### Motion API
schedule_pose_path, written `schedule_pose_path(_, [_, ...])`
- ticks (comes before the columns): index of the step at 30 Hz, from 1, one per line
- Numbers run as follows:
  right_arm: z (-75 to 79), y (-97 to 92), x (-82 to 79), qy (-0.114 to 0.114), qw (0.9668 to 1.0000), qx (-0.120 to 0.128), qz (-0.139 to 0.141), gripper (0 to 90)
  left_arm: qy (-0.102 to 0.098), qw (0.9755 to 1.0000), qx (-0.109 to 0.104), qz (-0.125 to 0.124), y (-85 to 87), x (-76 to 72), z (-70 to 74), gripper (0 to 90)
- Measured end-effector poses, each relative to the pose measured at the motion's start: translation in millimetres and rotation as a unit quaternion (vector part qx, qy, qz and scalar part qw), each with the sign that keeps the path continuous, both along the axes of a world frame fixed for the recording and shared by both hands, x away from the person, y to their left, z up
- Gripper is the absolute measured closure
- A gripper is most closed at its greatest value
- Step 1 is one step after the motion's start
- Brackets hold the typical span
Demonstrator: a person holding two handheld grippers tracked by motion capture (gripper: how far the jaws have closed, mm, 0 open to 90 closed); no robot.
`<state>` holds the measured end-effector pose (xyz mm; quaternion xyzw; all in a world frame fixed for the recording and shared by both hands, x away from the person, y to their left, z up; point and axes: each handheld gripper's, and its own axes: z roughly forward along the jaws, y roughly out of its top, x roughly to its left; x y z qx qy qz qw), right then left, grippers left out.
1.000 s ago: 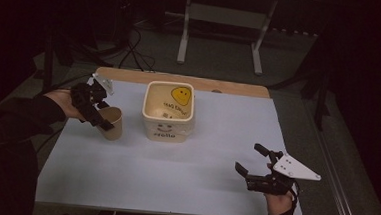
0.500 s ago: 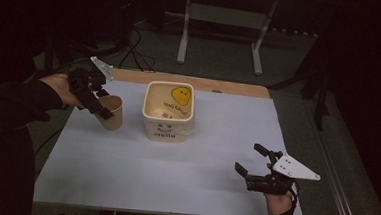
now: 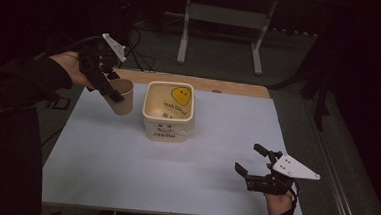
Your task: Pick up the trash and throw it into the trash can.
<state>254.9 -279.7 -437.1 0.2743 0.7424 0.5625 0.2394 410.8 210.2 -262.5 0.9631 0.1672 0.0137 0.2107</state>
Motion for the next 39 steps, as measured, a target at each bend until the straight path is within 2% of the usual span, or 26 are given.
schedule_pose_path(4, [-0.3,0.2,0.2,0.0,1.0,-0.001,0.002,11.4,-0.008,0.9999,-0.005,-0.012,-7.0,4.4,5.4,32.6])
schedule_pose_path(16, [-0.8,-0.4,0.4,0.002,1.0,-0.001,0.003,11.4,-0.011,0.9989,-0.034,-0.032,-31.2,20.8,13.1,32.9])
schedule_pose_path(21, [-1.1,-0.5,0.8,0.003,1.0,-0.001,0.005,11.4,-0.016,0.9987,-0.031,-0.037,-41.2,27.4,14.9,32.8])
schedule_pose_path(23, [-1.2,-0.6,0.8,0.003,1.0,-0.001,0.006,11.4,-0.018,0.9985,-0.029,-0.044,-51.1,32.0,17.2,32.7])
schedule_pose_path(27, [-1.2,-0.9,0.8,0.004,1.0,0.0,0.006,11.4,-0.019,0.9982,-0.031,-0.047,-55.6,34.4,18.7,32.6])
schedule_pose_path(28, [-1.2,-1.1,0.6,0.003,1.0,-0.001,0.007,11.4,-0.023,0.9977,-0.039,-0.051,-64.0,38.5,20.0,32.6])
schedule_pose_path(31, [-1.2,-1.3,0.4,0.003,1.0,0.0,0.008,11.4,-0.023,0.9978,-0.037,-0.051,-70.2,42.3,18.5,32.6])
schedule_pose_path(35, [-1.1,-1.6,0.2,0.003,1.0,0.0,0.008,11.4,-0.023,0.9971,-0.044,-0.057,-76.9,47.6,15.0,32.6])
schedule_pose_path(39, [-1.4,-1.6,0.4,0.004,1.0,0.0,0.009,11.5,-0.022,0.9974,-0.037,-0.058,-83.5,51.5,8.6,32.5])
